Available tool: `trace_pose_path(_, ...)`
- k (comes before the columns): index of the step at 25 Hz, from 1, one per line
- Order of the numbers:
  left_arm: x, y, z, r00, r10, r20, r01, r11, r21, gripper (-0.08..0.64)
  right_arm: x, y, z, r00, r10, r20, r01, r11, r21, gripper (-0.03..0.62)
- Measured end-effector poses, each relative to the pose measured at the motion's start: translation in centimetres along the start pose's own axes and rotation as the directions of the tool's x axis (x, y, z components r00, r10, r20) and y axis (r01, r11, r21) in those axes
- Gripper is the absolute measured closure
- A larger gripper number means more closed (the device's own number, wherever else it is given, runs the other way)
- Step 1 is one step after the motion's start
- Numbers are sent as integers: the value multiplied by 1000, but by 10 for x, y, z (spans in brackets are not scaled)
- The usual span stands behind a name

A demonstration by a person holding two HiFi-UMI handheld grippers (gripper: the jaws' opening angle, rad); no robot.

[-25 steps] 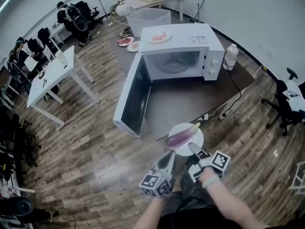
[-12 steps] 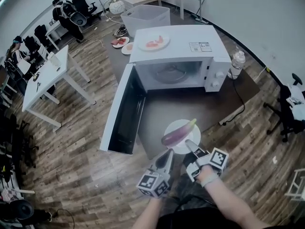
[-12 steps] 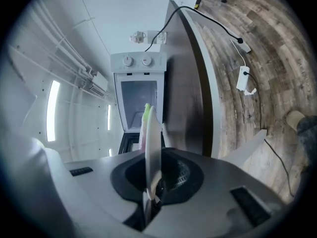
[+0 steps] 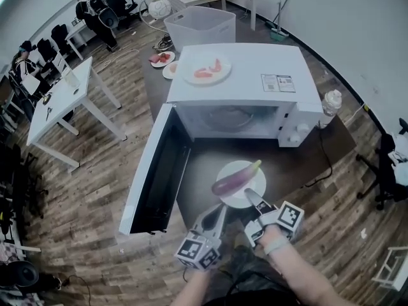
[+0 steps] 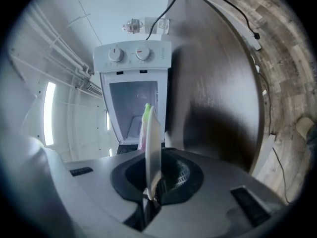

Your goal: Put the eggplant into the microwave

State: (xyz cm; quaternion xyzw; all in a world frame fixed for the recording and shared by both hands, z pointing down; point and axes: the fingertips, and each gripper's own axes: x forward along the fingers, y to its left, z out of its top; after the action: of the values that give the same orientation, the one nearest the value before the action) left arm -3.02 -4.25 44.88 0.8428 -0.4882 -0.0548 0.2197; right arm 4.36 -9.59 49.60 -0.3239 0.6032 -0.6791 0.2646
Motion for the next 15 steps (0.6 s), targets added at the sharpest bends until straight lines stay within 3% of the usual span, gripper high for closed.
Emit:
trace_pose_path(4,18,11,13,999,35,31,-34,999,-11,560,20,6,11,1000,11,-21,-11,1000,-1,575)
trace_pose_path(8,36,21,9,1000,22,19,-22,999,31,560,37,6,27,1000,3,-23,-3,999,-32,575)
trace_pose_path(15,62,47,25,996,60,65,-63,997,50,560,66,18,59,999,29,35,-28,999,-38,575)
